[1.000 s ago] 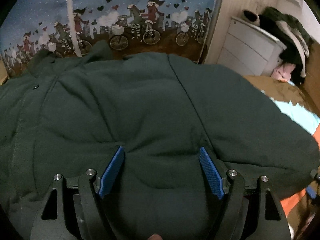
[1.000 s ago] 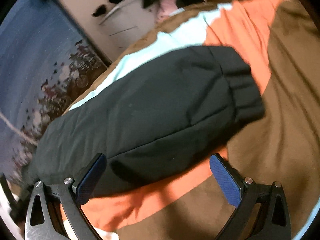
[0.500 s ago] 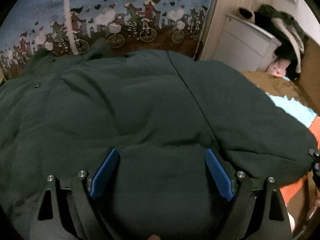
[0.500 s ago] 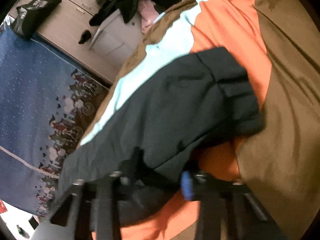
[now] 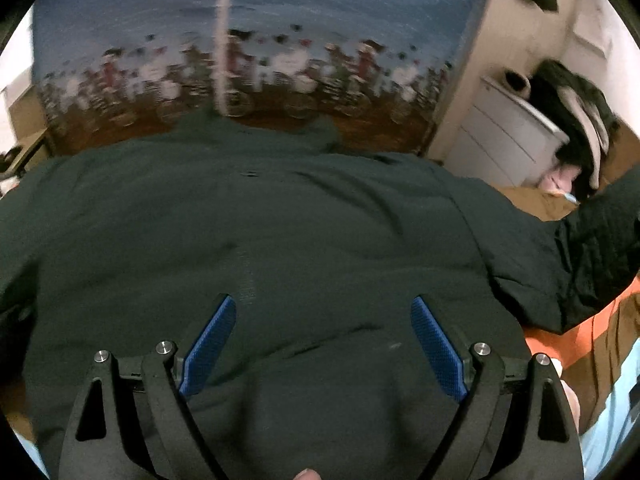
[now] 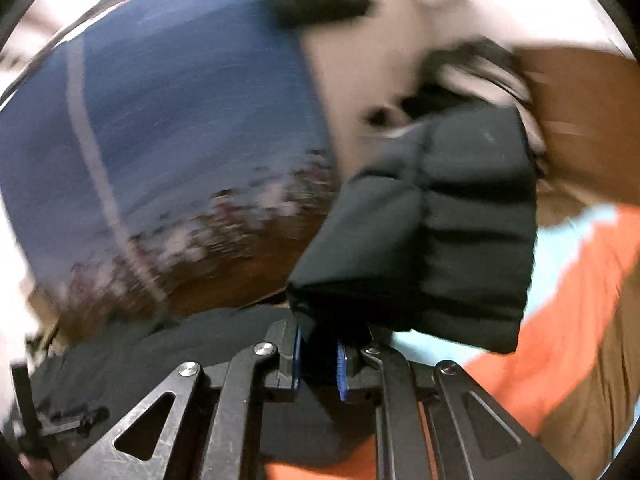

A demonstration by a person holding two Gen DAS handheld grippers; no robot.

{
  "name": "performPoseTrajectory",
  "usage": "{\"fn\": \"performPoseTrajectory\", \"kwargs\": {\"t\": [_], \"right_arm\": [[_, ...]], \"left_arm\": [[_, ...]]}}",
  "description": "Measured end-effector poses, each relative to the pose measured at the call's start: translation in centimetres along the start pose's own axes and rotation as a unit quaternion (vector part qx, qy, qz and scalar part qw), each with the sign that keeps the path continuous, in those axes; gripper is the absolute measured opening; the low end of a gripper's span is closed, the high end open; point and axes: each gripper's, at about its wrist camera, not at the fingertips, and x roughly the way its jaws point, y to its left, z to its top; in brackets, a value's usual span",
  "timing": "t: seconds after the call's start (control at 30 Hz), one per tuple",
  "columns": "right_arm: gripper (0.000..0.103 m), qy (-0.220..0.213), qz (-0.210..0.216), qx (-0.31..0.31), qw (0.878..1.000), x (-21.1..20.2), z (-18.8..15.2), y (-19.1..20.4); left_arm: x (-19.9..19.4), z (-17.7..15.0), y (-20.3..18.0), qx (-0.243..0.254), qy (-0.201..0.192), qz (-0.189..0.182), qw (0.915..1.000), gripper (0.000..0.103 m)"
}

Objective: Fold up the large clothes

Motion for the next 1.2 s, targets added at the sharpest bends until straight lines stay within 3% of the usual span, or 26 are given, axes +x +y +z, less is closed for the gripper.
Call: {"fn": "performPoseTrajectory", "kwargs": {"t": [0.17,0.3,0.57,0.73,0.83,0.9,0.93,0.97,1.07,1.2], "right_arm": [[0.013,0.013,0.073,-0.132,0.988,0.3,-1.8,11.2],[0.013,0.032,0.125,-0.225,0.966,0.9,-4.7,18.8],[0.013,0.101,0.192,-0.335,0.917,3.4,-11.8,28.6],[0.02,0.177,0.209,-0.367,0.889,6.0,-16.3,30.6],[0.038,0.215,0.227,-0.375,0.873,6.9,-18.2,31.3],[0.061,0.222,0.244,-0.377,0.865,6.4,-19.3,31.5],[0.067,0.223,0.255,-0.378,0.862,6.3,-19.5,31.5],[0.073,0.221,0.26,-0.38,0.86,5.5,-19.8,31.6],[0.074,0.219,0.265,-0.386,0.856,4.5,-20.2,31.4],[0.074,0.217,0.261,-0.364,0.867,3.2,-20.0,30.2]], "left_arm": [[-5.5,-0.4,5.5,-0.031,-0.028,0.006,0.9991,0.085],[-9.3,-1.1,10.0,-0.056,-0.043,0.007,0.9975,0.085],[-14.4,-3.9,16.7,-0.127,-0.062,-0.063,0.9879,0.085],[-15.2,-6.2,20.8,-0.215,-0.042,-0.127,0.9674,0.085],[-14.8,-6.3,21.9,-0.227,-0.028,-0.14,0.9634,0.085],[-14.2,-6.3,21.8,-0.236,-0.019,-0.157,0.959,0.085],[-13.8,-6.2,21.6,-0.24,-0.013,-0.166,0.9562,0.085],[-13.3,-6.1,21.7,-0.243,-0.009,-0.172,0.9547,0.085],[-11.0,-5.5,20.8,-0.249,0.02,-0.187,0.9501,0.085],[-7.7,-5.5,19.5,-0.264,0.068,-0.182,0.9449,0.085]]}}
